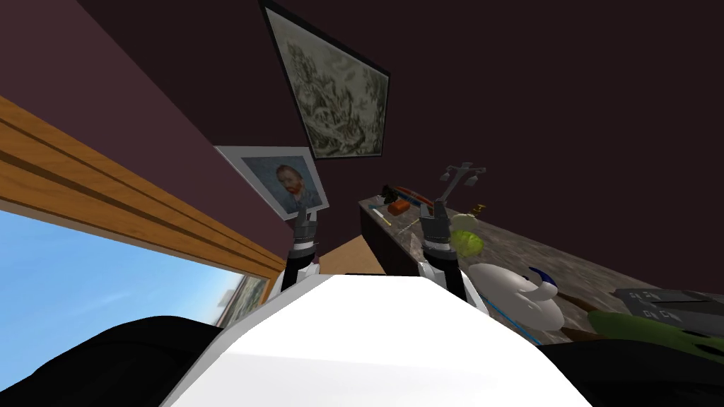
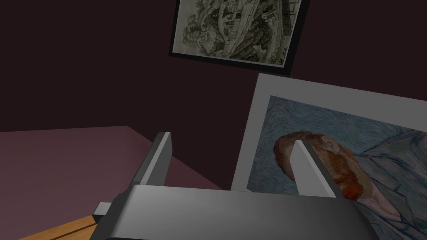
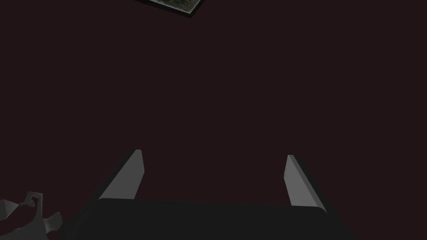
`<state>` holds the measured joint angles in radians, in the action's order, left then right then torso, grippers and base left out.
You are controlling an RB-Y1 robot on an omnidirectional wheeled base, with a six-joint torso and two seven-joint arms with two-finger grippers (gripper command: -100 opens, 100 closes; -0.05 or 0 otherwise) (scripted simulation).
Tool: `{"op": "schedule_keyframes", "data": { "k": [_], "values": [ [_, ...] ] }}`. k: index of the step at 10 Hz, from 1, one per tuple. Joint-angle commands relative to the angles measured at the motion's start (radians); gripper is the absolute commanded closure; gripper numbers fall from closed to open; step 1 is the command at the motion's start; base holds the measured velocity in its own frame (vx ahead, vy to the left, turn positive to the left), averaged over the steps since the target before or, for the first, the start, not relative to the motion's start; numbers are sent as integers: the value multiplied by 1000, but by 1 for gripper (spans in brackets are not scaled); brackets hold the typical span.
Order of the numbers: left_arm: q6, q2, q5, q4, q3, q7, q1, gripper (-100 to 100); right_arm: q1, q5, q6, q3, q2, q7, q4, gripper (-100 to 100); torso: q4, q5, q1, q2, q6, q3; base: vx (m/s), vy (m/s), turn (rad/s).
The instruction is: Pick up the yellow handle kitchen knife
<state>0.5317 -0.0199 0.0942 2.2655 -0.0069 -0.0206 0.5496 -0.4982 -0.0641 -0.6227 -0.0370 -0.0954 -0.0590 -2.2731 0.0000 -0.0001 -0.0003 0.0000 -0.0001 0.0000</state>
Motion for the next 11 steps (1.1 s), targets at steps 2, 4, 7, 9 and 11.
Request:
{"op": "schedule_keyframes", "data": {
  "k": [2, 4, 7, 9, 11],
  "values": [
    [0, 0, 0, 0, 0, 0, 0, 0, 6, -63, 0, 6, -78, 14, 5, -100, 0, 0, 0, 0, 0, 0, 2, -3, 95],
    [0, 0, 0, 0, 0, 0, 0, 0, 12, -120, -5, 11, -144, 27, 18, -100, 0, 0, 0, 0, 0, 0, 6, -7, 109],
    [0, 0, 0, 0, 0, 0, 0, 0, 20, -189, -12, 21, -225, 39, 35, -100, 0, 0, 0, 0, 0, 0, 5, -6, 94],
    [0, 0, 0, 0, 0, 0, 0, 0, 23, -236, -15, 28, -279, 45, 46, -100, 0, 0, -1, -1, 0, 0, 7, -9, 67],
    [0, 0, 0, 0, 0, 0, 0, 0, 28, -279, -19, 35, -330, 51, 58, -100, 0, 0, 0, -1, 0, 0, 5, -6, 102]
  ]
}}
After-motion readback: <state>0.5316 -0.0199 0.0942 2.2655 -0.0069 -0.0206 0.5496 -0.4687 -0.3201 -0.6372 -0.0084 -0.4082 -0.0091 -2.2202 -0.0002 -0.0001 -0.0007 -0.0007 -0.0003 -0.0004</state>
